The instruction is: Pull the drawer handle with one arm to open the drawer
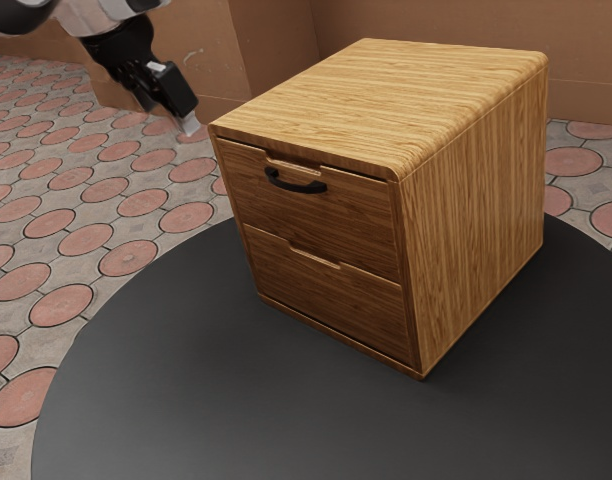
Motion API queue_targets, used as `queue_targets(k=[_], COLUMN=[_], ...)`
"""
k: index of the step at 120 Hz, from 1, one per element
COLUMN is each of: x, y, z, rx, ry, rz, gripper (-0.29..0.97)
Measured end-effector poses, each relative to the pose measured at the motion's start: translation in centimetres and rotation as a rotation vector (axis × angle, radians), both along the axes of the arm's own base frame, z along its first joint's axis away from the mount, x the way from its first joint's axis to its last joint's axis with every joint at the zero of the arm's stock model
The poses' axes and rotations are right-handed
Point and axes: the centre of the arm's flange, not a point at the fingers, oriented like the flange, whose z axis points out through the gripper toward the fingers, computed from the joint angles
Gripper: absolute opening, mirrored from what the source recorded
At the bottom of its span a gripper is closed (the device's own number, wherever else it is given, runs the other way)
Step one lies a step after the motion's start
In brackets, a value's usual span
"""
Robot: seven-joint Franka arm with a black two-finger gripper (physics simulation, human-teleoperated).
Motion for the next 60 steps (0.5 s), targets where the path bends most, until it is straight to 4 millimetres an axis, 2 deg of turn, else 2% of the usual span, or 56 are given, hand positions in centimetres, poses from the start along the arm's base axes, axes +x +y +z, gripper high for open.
queue_targets(k=[4,8,12,21,24,27,31,43,60], x=[0.0,0.3,0.7,0.6,0.3,0.1,-0.1,-0.4,-0.3], y=[-1.6,-4.3,-8.2,-18.8,-21.3,-23.1,-24.3,-25.7,-24.2], z=[0.5,0.8,0.8,-0.1,-0.5,-0.7,-1.1,-2.4,-3.1], rx=[-0.001,-0.003,0.009,0.065,0.084,0.102,0.126,0.215,0.281], ry=[-0.009,-0.013,-0.008,0.019,0.029,0.036,0.049,0.096,0.16], rz=[-0.023,-0.066,-0.129,-0.297,-0.34,-0.372,-0.395,-0.447,-0.486], gripper=[0.68,0.68,0.68,0.68,0.68,0.68,0.68,0.68,0.68])
